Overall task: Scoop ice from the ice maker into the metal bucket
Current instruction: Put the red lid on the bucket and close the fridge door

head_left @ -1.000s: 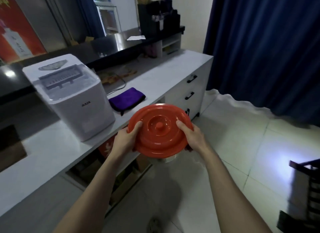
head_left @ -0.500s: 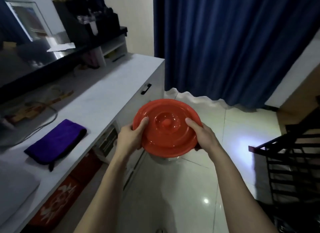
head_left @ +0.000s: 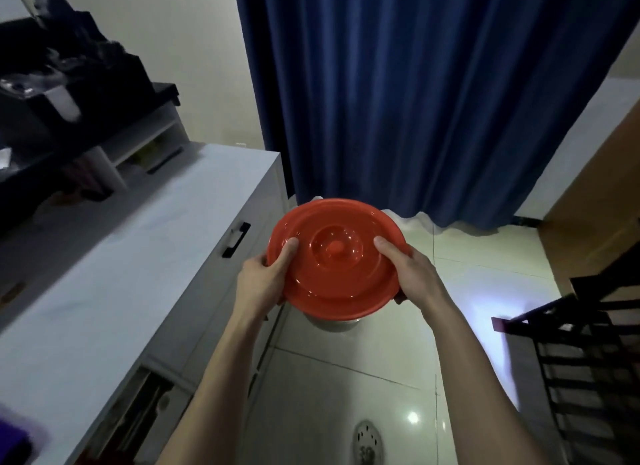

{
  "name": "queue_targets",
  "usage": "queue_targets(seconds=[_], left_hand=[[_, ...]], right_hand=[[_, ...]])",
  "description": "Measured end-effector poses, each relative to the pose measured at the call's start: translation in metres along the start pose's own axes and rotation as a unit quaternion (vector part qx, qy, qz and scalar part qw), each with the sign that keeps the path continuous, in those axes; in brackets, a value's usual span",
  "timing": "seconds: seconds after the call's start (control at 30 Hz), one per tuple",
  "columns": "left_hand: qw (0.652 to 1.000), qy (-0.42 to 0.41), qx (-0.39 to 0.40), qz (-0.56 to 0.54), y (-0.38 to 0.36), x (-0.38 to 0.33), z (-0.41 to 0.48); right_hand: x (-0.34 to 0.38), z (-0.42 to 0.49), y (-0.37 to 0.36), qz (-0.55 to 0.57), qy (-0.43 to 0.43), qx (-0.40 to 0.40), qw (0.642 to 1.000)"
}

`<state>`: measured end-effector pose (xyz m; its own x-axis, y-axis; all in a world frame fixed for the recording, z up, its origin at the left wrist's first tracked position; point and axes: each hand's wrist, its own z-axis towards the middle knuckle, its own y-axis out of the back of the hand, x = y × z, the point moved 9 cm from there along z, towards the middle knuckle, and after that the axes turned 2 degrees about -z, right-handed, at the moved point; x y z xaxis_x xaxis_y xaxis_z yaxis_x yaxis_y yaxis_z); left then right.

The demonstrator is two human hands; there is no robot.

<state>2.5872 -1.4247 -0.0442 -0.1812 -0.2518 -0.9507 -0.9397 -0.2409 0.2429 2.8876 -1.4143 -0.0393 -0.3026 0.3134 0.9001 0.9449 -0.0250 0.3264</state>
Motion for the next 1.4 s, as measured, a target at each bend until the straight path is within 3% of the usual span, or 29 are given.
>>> queue_targets(seconds=[0.4, 0.73, 1.0, 1.2, 1.4], left_hand=[[0.998, 0.035, -0.043, -0.028, -0.053, -0.065, 0.212], [0.998, 0.024, -0.061, -0.014, -0.055, -0.115, 0.446], [0.997, 0.018, -0.078, -0.022, -0.048, -0.157, 0.579], [0.988, 0.051, -0.145, -0.022, -0.038, -0.149, 0.683], [0.96, 0.089, -0.26, -0.048, -0.016, -0.152, 0.765]], right_hand=[[0.088, 0.232, -0.007, -0.006, 0.008, 0.021, 1.0], [0.184, 0.452, -0.067, -0.036, 0.016, 0.03, 0.999], [0.251, 0.591, -0.113, -0.023, 0.035, 0.072, 0.997], [0.283, 0.721, -0.171, -0.05, 0.04, 0.135, 0.989], [0.35, 0.842, -0.248, -0.103, 0.093, 0.245, 0.96]])
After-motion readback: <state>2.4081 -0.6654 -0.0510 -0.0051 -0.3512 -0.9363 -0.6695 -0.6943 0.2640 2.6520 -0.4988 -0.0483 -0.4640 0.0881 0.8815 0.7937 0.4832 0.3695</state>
